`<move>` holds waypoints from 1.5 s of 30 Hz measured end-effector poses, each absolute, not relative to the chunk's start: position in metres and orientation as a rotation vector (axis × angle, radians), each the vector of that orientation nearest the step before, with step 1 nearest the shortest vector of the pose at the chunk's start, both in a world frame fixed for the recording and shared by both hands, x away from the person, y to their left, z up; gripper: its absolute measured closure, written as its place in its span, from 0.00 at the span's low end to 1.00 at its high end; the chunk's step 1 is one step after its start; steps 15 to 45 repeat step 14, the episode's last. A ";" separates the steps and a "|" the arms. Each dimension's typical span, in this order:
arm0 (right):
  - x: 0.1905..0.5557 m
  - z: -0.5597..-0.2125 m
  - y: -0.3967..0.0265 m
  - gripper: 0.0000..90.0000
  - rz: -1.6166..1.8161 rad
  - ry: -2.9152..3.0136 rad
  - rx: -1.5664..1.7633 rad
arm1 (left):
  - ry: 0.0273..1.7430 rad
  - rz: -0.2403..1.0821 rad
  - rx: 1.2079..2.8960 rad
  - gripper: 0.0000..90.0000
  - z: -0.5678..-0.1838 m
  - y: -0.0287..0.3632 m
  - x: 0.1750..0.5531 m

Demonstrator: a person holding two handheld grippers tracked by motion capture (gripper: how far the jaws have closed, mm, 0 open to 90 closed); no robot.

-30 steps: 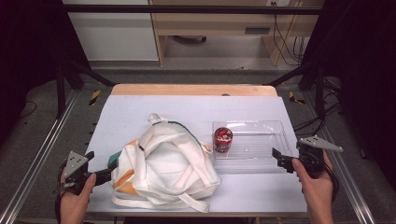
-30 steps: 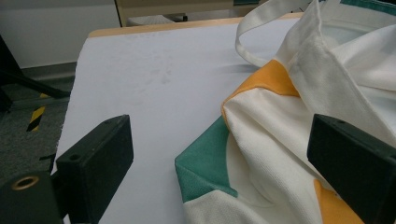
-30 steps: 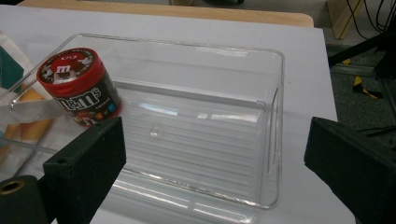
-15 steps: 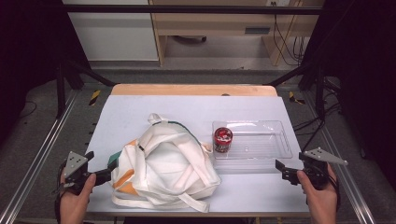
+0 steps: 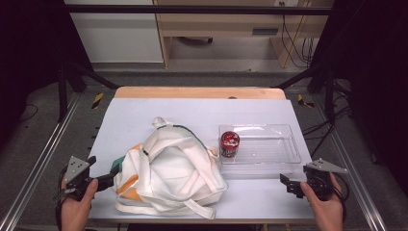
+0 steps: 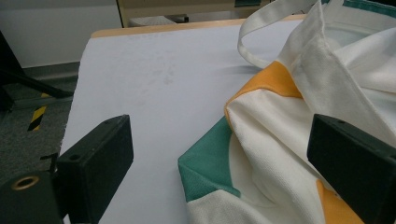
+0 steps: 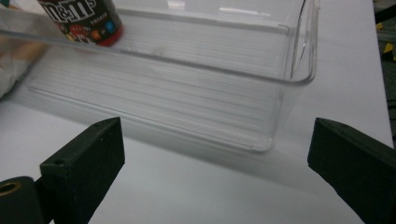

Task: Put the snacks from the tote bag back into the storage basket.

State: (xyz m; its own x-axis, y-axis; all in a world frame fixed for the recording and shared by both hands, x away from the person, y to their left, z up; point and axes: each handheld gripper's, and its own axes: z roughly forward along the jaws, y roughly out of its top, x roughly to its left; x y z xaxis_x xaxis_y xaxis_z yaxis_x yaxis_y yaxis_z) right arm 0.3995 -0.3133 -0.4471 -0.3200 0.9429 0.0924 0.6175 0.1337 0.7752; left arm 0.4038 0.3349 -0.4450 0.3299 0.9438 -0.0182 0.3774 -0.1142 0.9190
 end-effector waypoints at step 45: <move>0.400 -0.462 -0.314 0.06 0.968 2.052 1.548 | 1.196 0.771 1.677 0.08 -0.445 0.334 0.404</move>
